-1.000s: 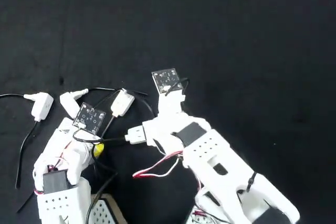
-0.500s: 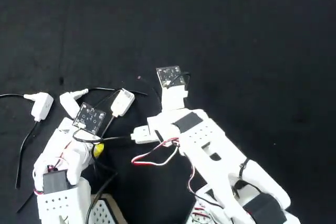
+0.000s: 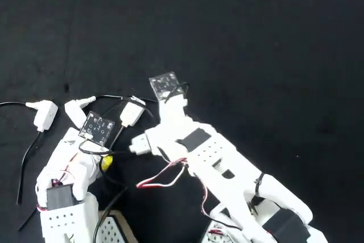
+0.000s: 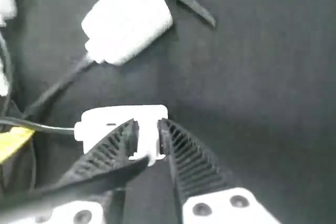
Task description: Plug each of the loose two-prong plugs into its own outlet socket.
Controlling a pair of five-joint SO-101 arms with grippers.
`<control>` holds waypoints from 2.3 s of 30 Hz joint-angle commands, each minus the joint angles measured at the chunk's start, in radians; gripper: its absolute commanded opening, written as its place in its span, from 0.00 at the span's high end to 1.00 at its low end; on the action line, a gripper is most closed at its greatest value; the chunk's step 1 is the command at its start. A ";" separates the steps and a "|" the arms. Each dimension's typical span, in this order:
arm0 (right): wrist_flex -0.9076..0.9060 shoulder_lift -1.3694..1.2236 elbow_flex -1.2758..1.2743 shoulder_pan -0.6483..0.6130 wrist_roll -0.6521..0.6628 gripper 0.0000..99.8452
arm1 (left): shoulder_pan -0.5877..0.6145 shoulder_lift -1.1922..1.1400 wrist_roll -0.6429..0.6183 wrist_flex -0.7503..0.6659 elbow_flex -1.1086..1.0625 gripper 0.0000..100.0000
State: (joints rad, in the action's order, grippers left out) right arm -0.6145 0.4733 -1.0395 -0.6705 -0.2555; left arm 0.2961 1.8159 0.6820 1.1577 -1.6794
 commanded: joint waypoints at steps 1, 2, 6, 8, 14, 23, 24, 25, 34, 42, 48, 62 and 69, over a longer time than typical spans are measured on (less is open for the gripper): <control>0.094 -0.001 0.061 -0.020 0.124 0.99 | -0.004 0.008 0.002 -0.023 -0.018 0.66; 0.103 -0.001 0.059 -0.021 0.149 0.99 | -0.004 0.008 0.002 -0.023 -0.018 0.66; 0.100 -0.001 0.053 -0.021 0.160 0.86 | -0.004 0.008 0.002 -0.023 -0.016 0.66; 0.068 0.001 0.048 -0.021 0.146 0.73 | -0.004 0.008 0.002 -0.025 -0.015 0.66; -0.006 0.001 0.051 -0.083 0.098 0.55 | -0.004 0.008 0.002 -0.021 -0.013 0.66; 0.118 -0.107 0.079 -0.146 0.055 0.81 | -0.004 0.008 0.002 -0.018 -0.013 0.66; 0.110 -0.124 0.093 -0.146 0.055 0.82 | -0.004 0.008 0.002 -0.018 -0.013 0.66; 0.101 -0.142 0.104 -0.146 0.055 0.82 | -0.004 0.008 0.002 -0.018 -0.013 0.66; 0.028 -0.243 0.203 -0.081 0.055 0.82 | -0.004 0.008 0.002 -0.018 -0.015 0.66; -0.127 -0.243 0.311 -0.058 0.057 0.82 | -0.004 0.008 0.003 -0.018 -0.015 0.66; -0.173 -0.243 0.360 -0.057 0.057 0.82 | -0.004 0.008 0.003 -0.018 -0.015 0.66; -0.229 -0.252 0.380 -0.052 0.084 0.98 | -0.004 0.008 0.006 -0.017 -0.015 0.66; -0.227 -0.252 0.375 -0.049 0.097 0.98 | -0.004 0.008 0.006 -0.017 -0.015 0.66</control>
State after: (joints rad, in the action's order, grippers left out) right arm -0.8431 0.2202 -0.7158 -0.7365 -0.1649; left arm 0.2961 1.8159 0.6820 1.1577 -1.6794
